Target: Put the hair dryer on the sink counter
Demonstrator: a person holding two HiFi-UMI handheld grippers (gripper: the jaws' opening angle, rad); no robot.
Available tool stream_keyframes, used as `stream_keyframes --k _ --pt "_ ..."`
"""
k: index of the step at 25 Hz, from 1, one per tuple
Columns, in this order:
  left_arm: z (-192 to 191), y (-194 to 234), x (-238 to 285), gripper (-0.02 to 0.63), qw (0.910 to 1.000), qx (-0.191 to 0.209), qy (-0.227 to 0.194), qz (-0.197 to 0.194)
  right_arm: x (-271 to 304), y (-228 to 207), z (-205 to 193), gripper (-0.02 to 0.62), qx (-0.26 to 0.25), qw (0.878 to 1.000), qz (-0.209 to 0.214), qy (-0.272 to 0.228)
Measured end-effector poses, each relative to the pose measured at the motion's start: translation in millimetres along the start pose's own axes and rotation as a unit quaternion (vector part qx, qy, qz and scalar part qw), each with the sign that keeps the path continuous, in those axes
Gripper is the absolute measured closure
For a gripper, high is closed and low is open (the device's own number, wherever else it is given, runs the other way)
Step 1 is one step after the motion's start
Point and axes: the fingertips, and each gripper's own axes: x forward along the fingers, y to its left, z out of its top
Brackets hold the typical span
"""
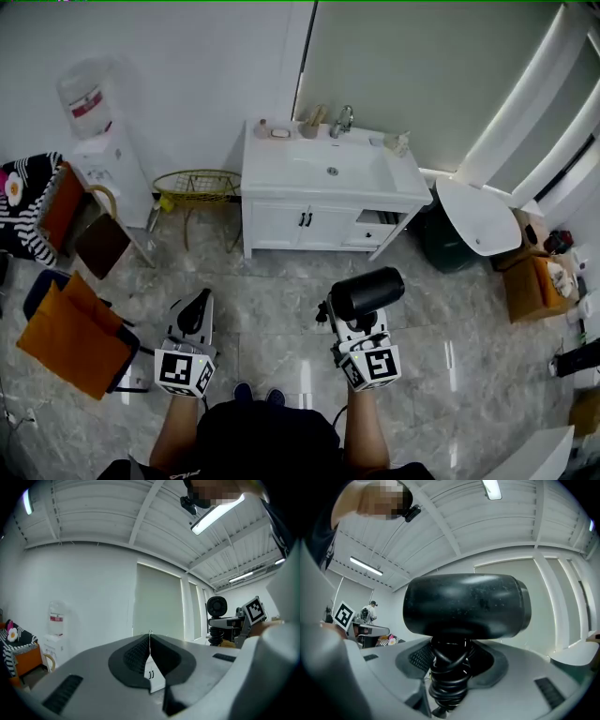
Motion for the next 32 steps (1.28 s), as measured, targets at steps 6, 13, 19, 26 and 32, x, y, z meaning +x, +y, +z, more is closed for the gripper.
stream_keyframes --k 6,13,19,26,32 --pt "-0.9 0.1 1.1 0.58 1.0 -0.002 0.001 0.0 2.4 1.6 6.9 0.377 0.002 1.0 -0.001 -0.018" --pt "-3.2 -10.9 0.1 0.58 0.9999 0.007 0.003 -0.006 3.3 10.6 13.6 0.376 0.011 0.999 0.02 -0.028" --pt "5.7 -8.7 -6.5 0.58 0.999 0.024 -0.021 0.03 -1.1 17.9 12.8 0.377 -0.005 0.999 0.04 -0.022" --pt "12.2 -8.8 -17.5 0.58 0.9973 0.037 -0.03 0.055 -12.9 17.1 11.3 0.377 -0.013 0.998 0.048 -0.03" --pt "9.2 -23.9 -28.5 0.58 0.9965 0.056 -0.031 0.055 -31.5 1.9 -10.4 0.377 -0.012 0.999 0.044 -0.008"
